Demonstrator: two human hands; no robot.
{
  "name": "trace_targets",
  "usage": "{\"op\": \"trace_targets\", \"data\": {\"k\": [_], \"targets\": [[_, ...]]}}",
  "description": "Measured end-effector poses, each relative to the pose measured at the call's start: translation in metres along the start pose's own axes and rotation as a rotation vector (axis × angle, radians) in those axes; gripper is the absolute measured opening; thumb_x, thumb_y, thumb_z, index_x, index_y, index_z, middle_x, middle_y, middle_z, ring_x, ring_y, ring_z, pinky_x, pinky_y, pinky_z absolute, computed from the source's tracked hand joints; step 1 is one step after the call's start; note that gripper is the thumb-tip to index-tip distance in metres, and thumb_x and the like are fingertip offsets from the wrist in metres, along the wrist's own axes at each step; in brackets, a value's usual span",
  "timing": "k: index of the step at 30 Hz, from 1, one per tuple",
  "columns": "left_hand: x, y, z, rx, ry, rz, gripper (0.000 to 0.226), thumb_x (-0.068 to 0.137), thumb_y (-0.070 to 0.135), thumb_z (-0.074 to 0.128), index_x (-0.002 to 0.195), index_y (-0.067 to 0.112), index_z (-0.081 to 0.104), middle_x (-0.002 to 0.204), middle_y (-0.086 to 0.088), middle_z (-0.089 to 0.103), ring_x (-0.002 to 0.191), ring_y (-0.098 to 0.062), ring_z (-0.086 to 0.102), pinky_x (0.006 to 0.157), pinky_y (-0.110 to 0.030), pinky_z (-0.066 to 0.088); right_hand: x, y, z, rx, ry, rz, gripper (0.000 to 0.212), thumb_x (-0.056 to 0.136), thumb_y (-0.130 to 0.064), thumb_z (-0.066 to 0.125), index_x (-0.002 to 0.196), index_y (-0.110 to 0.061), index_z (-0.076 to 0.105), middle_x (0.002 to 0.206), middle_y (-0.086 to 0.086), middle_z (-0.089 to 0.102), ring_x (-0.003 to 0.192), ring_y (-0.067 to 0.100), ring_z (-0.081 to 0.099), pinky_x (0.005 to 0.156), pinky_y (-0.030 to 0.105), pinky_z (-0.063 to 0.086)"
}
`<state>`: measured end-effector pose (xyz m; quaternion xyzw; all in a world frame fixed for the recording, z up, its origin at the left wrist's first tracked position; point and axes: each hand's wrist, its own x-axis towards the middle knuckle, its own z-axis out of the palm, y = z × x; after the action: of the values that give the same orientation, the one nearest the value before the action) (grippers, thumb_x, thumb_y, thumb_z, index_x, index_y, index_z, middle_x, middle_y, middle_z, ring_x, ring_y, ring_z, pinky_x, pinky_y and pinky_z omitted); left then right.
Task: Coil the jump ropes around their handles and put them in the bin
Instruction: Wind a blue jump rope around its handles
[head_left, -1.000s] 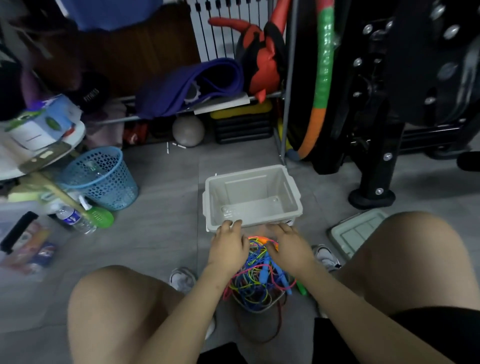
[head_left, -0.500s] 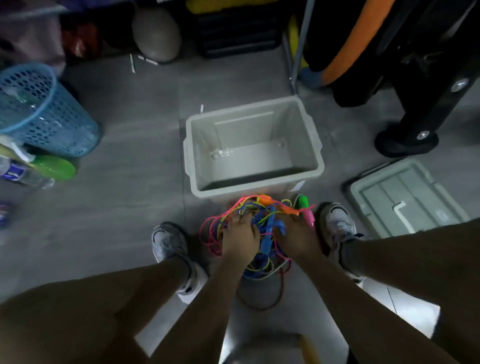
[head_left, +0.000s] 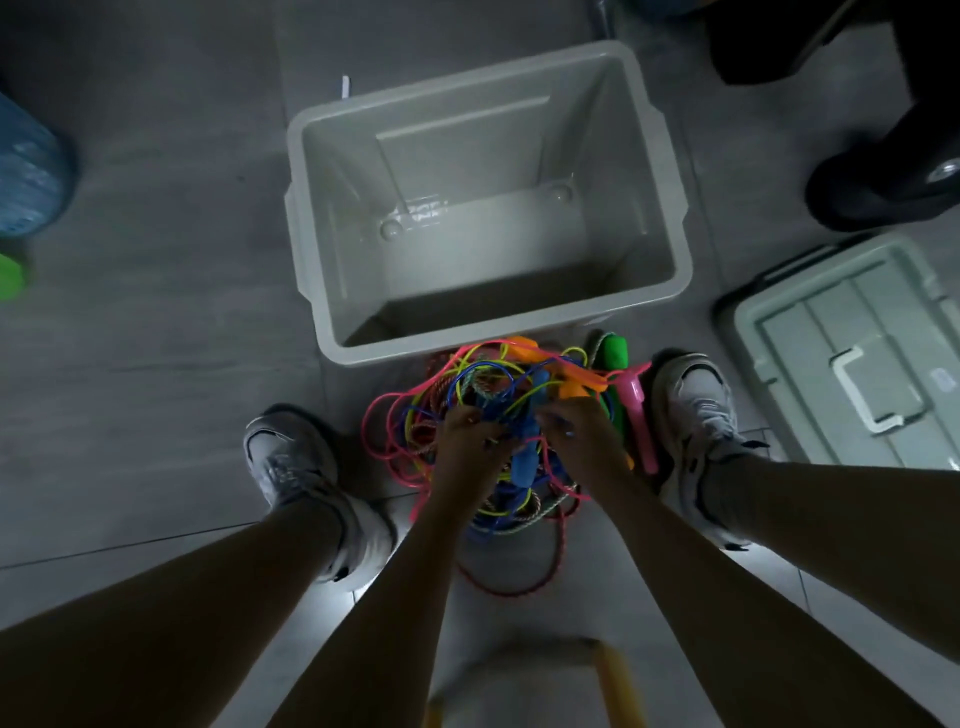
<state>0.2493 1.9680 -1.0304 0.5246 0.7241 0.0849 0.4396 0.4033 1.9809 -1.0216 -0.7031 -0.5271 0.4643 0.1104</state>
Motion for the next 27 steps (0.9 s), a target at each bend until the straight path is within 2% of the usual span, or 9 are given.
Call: {"op": "trace_targets", "data": {"k": [3, 6, 10, 12, 14, 17, 20, 24, 27], "targets": [[-0.002, 0.01, -0.013, -0.079, -0.031, -0.01, 0.026, 0.076, 0.034, 0.069, 0.068, 0.011, 0.075, 0.07, -0.002, 0.065, 0.074, -0.013, 0.059, 0.071, -0.026, 0.043, 0.006, 0.006, 0.003, -0.023, 0.001, -0.028, 0.029, 0.085, -0.037, 0.057, 0.088, -0.013, 0.073, 0.081, 0.009, 0.06, 0.076, 0.02, 0.057, 0.07, 0.02, 0.034], [-0.007, 0.024, -0.03, -0.188, -0.009, -0.022, 0.029, 0.086, 0.022, 0.067, 0.06, 0.01, 0.061, 0.054, 0.003, 0.05, 0.049, -0.001, 0.046, 0.053, -0.019, 0.031, 0.011, 0.01, 0.006, -0.013, 0.01, -0.068, 0.04, 0.082, -0.052, 0.048, 0.081, -0.019, 0.07, 0.079, 0.007, 0.057, 0.076, 0.021, 0.056, 0.071, 0.025, 0.038], [-0.016, 0.038, -0.048, -0.386, 0.043, -0.063, 0.022, 0.091, 0.027, 0.062, 0.078, 0.012, 0.069, 0.061, 0.005, 0.059, 0.057, 0.002, 0.055, 0.061, -0.017, 0.042, 0.002, -0.017, -0.008, -0.004, 0.028, -0.151, 0.026, 0.082, -0.04, 0.056, 0.078, -0.017, 0.067, 0.081, -0.002, 0.062, 0.083, 0.022, 0.057, 0.079, 0.036, 0.043], [-0.019, 0.048, -0.059, -0.442, 0.119, -0.061, 0.02, 0.088, 0.035, 0.062, 0.072, 0.024, 0.067, 0.062, 0.003, 0.063, 0.064, -0.011, 0.061, 0.069, -0.027, 0.048, -0.007, -0.04, -0.022, 0.116, -0.029, -0.155, 0.015, 0.089, -0.021, 0.061, 0.074, -0.018, 0.058, 0.073, -0.007, 0.054, 0.075, 0.01, 0.054, 0.073, 0.028, 0.042], [-0.025, 0.063, -0.074, -0.471, 0.127, -0.028, 0.021, 0.091, 0.031, 0.061, 0.071, 0.028, 0.064, 0.06, 0.004, 0.063, 0.063, -0.01, 0.062, 0.069, -0.029, 0.051, -0.018, -0.062, -0.036, 0.232, -0.104, -0.16, 0.015, 0.093, -0.007, 0.055, 0.079, -0.011, 0.051, 0.071, -0.001, 0.049, 0.064, -0.004, 0.05, 0.064, 0.014, 0.039], [-0.04, 0.086, -0.1, -0.521, 0.159, 0.05, 0.017, 0.093, 0.02, 0.06, 0.077, 0.016, 0.064, 0.058, 0.01, 0.059, 0.049, 0.007, 0.053, 0.058, -0.011, 0.042, -0.035, -0.088, -0.056, 0.29, -0.079, -0.205, 0.01, 0.096, -0.013, 0.052, 0.087, -0.011, 0.055, 0.072, -0.005, 0.052, 0.067, -0.001, 0.047, 0.066, 0.014, 0.039], [-0.059, 0.106, -0.123, -0.583, 0.236, 0.11, 0.014, 0.091, 0.018, 0.062, 0.083, 0.008, 0.069, 0.056, 0.012, 0.056, 0.048, 0.009, 0.05, 0.057, -0.008, 0.039, -0.051, -0.115, -0.078, 0.389, -0.011, -0.236, 0.015, 0.095, -0.02, 0.054, 0.087, -0.01, 0.063, 0.076, -0.001, 0.058, 0.074, 0.009, 0.051, 0.075, 0.027, 0.04], [-0.094, 0.136, -0.154, -0.661, 0.312, 0.208, 0.011, 0.09, 0.013, 0.062, 0.087, 0.006, 0.07, 0.049, 0.015, 0.055, 0.048, 0.009, 0.047, 0.054, -0.008, 0.036, -0.083, -0.158, -0.112, 0.42, 0.059, -0.367, 0.026, 0.093, -0.016, 0.057, 0.069, -0.025, 0.058, 0.067, 0.0, 0.053, 0.059, -0.001, 0.044, 0.061, 0.015, 0.035], [-0.125, 0.161, -0.178, -0.688, 0.333, 0.276, 0.011, 0.091, 0.016, 0.061, 0.084, 0.013, 0.068, 0.043, 0.016, 0.049, 0.046, 0.005, 0.042, 0.053, -0.009, 0.035, -0.114, -0.184, -0.136, 0.434, 0.085, -0.464, 0.027, 0.094, -0.016, 0.056, 0.07, -0.029, 0.059, 0.065, 0.0, 0.049, 0.057, 0.001, 0.04, 0.055, 0.014, 0.031]]}}
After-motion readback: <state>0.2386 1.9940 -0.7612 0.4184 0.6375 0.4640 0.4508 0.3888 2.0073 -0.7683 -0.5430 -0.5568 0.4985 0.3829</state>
